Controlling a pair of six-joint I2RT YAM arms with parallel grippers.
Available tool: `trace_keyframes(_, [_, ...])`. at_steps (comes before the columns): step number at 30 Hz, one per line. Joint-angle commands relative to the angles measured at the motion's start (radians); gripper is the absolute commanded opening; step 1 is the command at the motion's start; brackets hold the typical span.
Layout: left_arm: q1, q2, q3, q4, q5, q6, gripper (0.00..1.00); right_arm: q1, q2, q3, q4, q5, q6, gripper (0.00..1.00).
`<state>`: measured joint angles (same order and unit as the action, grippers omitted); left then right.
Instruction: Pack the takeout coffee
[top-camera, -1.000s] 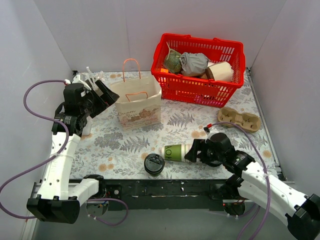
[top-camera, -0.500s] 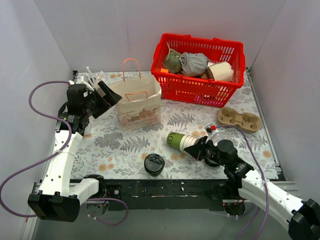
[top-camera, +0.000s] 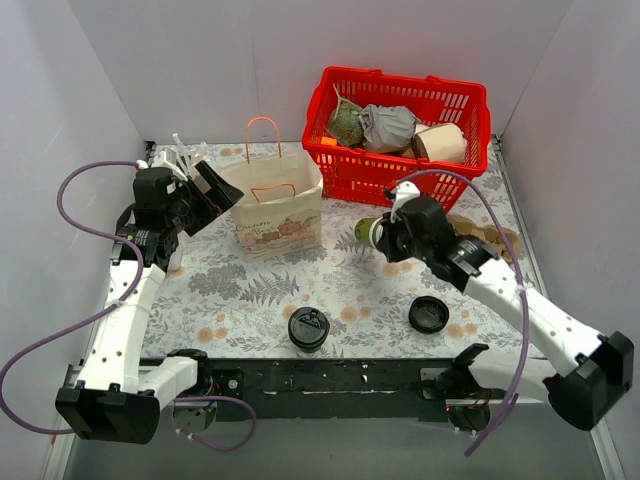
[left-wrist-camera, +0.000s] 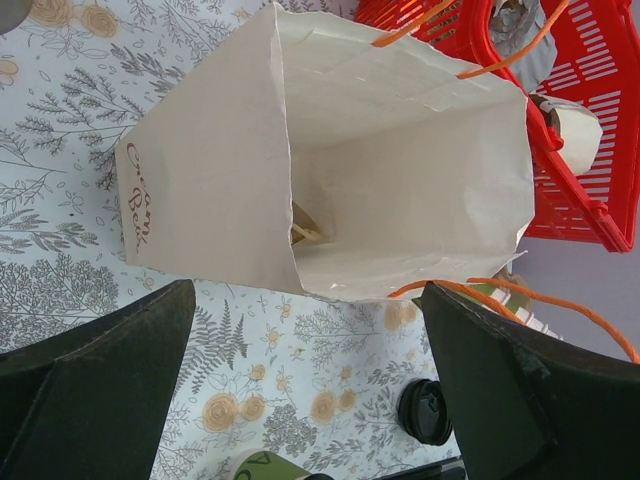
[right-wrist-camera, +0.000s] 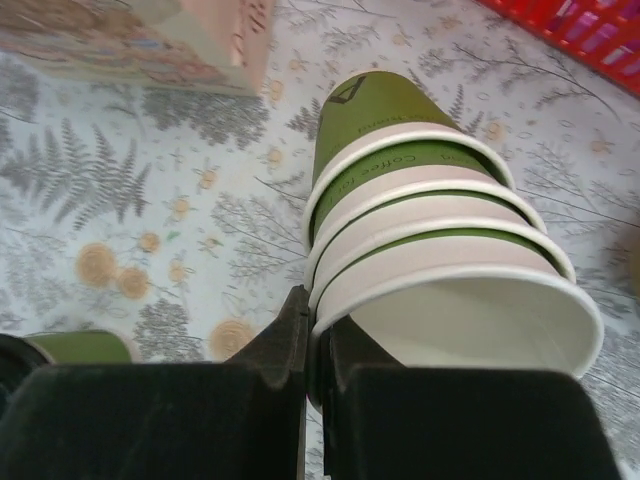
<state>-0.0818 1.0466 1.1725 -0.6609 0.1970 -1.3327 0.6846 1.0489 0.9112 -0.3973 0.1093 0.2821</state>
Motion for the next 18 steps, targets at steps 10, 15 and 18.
trace_keyframes(10, [-0.001,0.013,0.019,-0.011,-0.041,0.018,0.98,-0.010,0.477,0.469,-0.558,0.297,-0.443,0.04])
trace_keyframes(15, [-0.001,0.032,0.022,-0.006,-0.042,0.021,0.98,-0.028,0.560,0.512,-0.512,0.273,-0.494,0.07])
trace_keyframes(18, [-0.001,0.041,0.029,0.001,-0.027,0.023,0.98,-0.040,0.569,0.523,-0.451,0.235,-0.521,0.16])
